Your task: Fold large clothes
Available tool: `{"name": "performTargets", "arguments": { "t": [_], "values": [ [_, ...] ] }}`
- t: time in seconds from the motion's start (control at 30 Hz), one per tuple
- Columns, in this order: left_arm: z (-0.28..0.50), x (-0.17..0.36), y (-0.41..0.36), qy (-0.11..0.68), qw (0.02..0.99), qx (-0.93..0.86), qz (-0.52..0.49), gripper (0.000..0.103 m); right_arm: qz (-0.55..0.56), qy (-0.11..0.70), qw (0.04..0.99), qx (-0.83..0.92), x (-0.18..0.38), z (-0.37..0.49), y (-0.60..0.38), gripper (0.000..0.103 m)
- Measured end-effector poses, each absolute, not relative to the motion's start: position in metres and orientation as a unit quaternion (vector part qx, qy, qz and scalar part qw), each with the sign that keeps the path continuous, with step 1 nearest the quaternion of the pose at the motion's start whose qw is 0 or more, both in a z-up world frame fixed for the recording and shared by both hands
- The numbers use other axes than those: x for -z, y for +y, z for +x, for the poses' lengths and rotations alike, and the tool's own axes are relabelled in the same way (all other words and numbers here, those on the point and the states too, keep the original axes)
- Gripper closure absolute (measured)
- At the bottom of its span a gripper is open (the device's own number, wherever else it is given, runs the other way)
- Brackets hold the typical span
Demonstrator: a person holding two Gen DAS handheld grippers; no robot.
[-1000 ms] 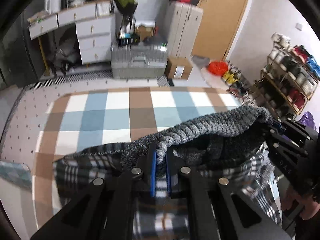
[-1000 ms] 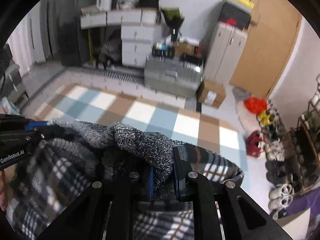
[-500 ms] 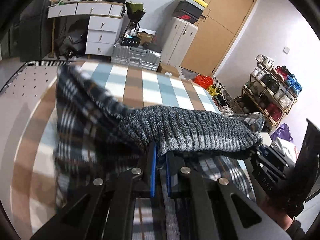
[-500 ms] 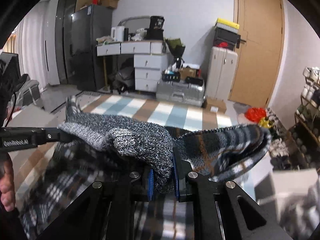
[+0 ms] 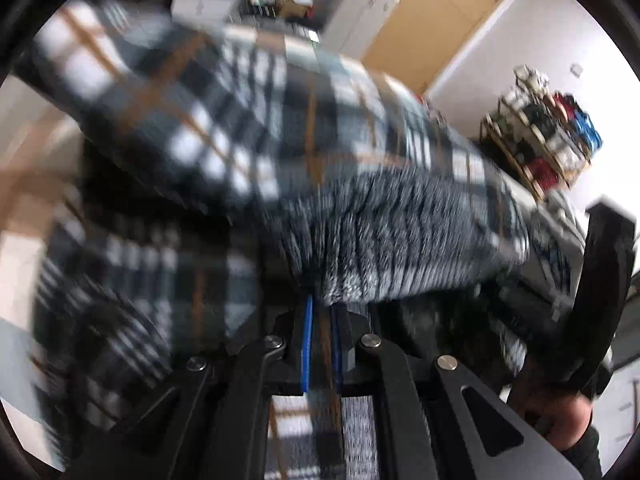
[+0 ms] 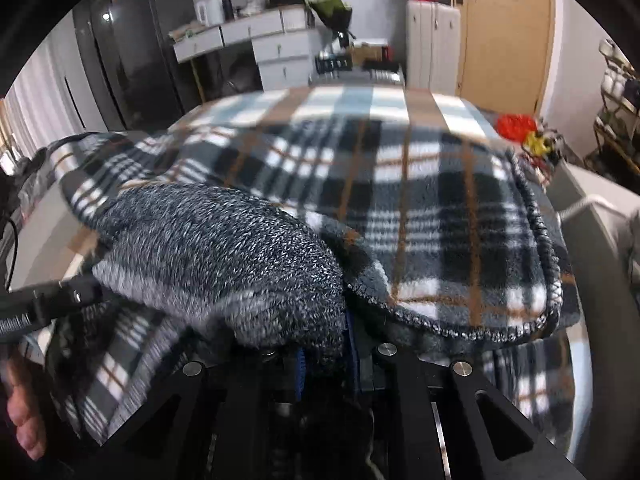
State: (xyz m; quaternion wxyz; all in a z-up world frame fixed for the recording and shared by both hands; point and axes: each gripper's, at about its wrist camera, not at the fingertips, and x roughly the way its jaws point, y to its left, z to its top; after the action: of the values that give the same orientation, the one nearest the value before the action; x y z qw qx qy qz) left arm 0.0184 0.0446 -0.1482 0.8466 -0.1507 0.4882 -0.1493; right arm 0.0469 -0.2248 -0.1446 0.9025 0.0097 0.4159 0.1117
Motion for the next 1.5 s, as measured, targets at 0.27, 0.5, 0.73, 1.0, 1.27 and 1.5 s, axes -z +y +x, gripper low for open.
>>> {"name": "performTargets", "arguments": {
  "t": [0.27,0.5,0.73,1.0,1.27,1.5],
  "values": [
    [0.018,0.120,0.029,0.517,0.811,0.244,-0.123,0.100,0.056,0.403,0.913,-0.028,0.131,0.037,-0.267,0.014],
    [0.032,0.025,0.059,0.433,0.861,0.257,-0.071,0.099,0.103,0.352,0.930,-0.021,0.110,0.011,-0.288,0.014],
    [0.124,-0.022,0.088,0.413,0.889,0.191,-0.048,0.098,0.232,0.234,0.944,-0.023,0.086,-0.022,-0.332,0.000],
    [0.131,0.079,0.122,0.517,0.834,0.163,-0.104,0.096,0.240,0.289,0.926,-0.030,0.108,-0.007,-0.328,0.000],
    [0.079,0.132,0.132,0.536,0.808,0.185,-0.157,0.096,0.233,0.296,0.925,-0.060,0.110,-0.004,-0.321,0.000],
    [0.071,0.077,0.123,0.503,0.821,0.228,-0.147,0.096,0.215,0.293,0.927,-0.088,0.101,0.001,-0.304,0.000]
  ]
}}
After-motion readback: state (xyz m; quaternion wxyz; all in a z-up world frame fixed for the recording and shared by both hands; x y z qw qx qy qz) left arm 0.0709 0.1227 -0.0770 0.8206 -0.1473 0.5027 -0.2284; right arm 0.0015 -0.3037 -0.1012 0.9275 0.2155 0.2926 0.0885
